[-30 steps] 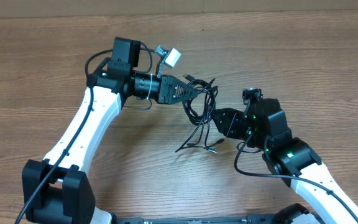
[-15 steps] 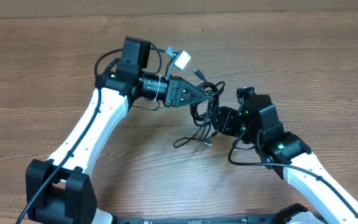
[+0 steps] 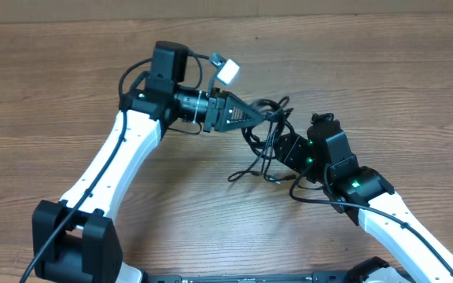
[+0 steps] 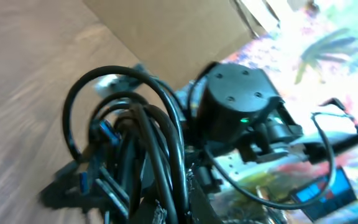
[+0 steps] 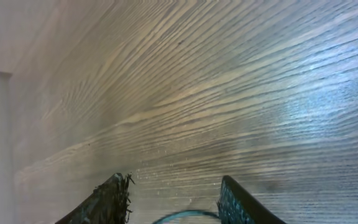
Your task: Untangle cables
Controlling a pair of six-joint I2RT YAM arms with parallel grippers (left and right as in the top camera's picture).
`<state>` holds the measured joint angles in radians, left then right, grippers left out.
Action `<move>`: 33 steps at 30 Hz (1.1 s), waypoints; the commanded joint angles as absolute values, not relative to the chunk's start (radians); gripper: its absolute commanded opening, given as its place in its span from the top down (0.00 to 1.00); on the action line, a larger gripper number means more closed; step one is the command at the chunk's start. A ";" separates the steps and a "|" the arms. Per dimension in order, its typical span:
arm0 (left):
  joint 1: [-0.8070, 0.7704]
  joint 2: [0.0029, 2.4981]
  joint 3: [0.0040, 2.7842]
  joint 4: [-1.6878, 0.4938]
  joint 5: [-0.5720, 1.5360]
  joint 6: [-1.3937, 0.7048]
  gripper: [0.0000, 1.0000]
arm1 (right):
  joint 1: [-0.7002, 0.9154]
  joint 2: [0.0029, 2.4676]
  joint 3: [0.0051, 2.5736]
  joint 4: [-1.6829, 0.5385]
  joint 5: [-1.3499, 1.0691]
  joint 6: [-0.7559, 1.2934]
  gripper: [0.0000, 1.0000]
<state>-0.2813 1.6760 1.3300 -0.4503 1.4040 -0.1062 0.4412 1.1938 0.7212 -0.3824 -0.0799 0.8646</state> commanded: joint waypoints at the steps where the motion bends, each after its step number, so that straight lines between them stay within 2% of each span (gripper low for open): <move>1: -0.223 1.662 1.345 -0.448 1.338 -0.191 0.96 | 0.437 1.200 0.721 -0.413 0.027 0.891 0.55; 6: -0.216 1.662 1.345 -0.448 1.266 -0.244 0.96 | 0.437 1.200 0.721 -0.433 0.059 0.931 0.55; 10: -0.219 1.662 1.345 -0.449 1.107 -0.343 0.96 | 0.437 1.200 0.721 -0.431 0.001 0.945 0.52; 15: -0.219 1.662 1.345 -0.467 0.950 -0.484 0.96 | 0.434 1.200 0.721 -0.482 0.013 0.950 0.70; 19: -0.219 1.662 1.345 -0.499 0.836 -0.564 0.96 | 0.433 1.200 0.721 -0.502 0.017 0.974 0.69; 24: -0.219 1.662 1.345 -0.525 0.773 -0.609 0.96 | 0.433 1.200 0.721 -0.502 0.014 0.973 0.62; 27: -0.219 1.662 1.345 -0.523 0.775 -0.595 0.96 | 0.433 1.200 0.721 -0.497 0.009 0.972 0.51; 30: -0.220 1.662 1.345 -0.524 0.787 -0.476 0.96 | 0.433 1.200 0.721 -0.483 -0.030 0.944 0.42; 33: -0.224 1.662 1.345 -0.525 0.847 -0.350 0.96 | 0.433 1.200 0.721 -0.434 -0.134 0.821 0.40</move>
